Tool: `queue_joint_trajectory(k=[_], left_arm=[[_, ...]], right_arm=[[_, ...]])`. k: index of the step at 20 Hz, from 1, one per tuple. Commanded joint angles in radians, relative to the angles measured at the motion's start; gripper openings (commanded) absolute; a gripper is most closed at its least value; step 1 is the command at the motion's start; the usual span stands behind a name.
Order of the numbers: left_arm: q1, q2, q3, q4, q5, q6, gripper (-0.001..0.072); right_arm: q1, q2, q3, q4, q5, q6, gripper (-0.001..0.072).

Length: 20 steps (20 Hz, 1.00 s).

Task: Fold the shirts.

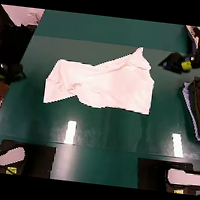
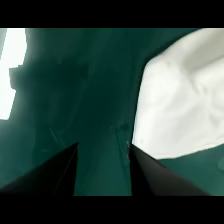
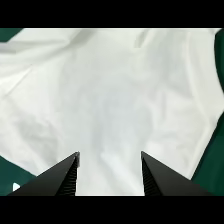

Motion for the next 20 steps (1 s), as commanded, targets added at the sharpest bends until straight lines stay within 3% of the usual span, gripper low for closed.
queue_joint_trajectory(k=[1,9,18,19,20], left_arm=[[0.06,0.029,-0.246,-0.088,0.008,0.069,0.0366],[0.057,0.017,-0.36,-0.373,0.173,0.224,0.0366],[-0.08,-0.09,-0.358,-0.416,0.219,0.256,0.0363],[-0.094,-0.09,-0.351,-0.417,0.219,0.256,0.0294],[-0.103,-0.09,-0.338,-0.42,0.214,0.256,0.0033]], right_arm=[[-0.01,0.115,-0.201,0.014,-0.034,-0.031,0.0446],[-0.01,0.176,-0.296,0.029,-0.055,-0.03,0.0446],[-0.011,0.176,-0.295,0.075,-0.057,-0.03,0.0445],[-0.017,0.176,-0.295,0.067,-0.052,-0.03,0.0445],[-0.031,0.176,-0.296,0.067,-0.037,-0.03,0.0446]])
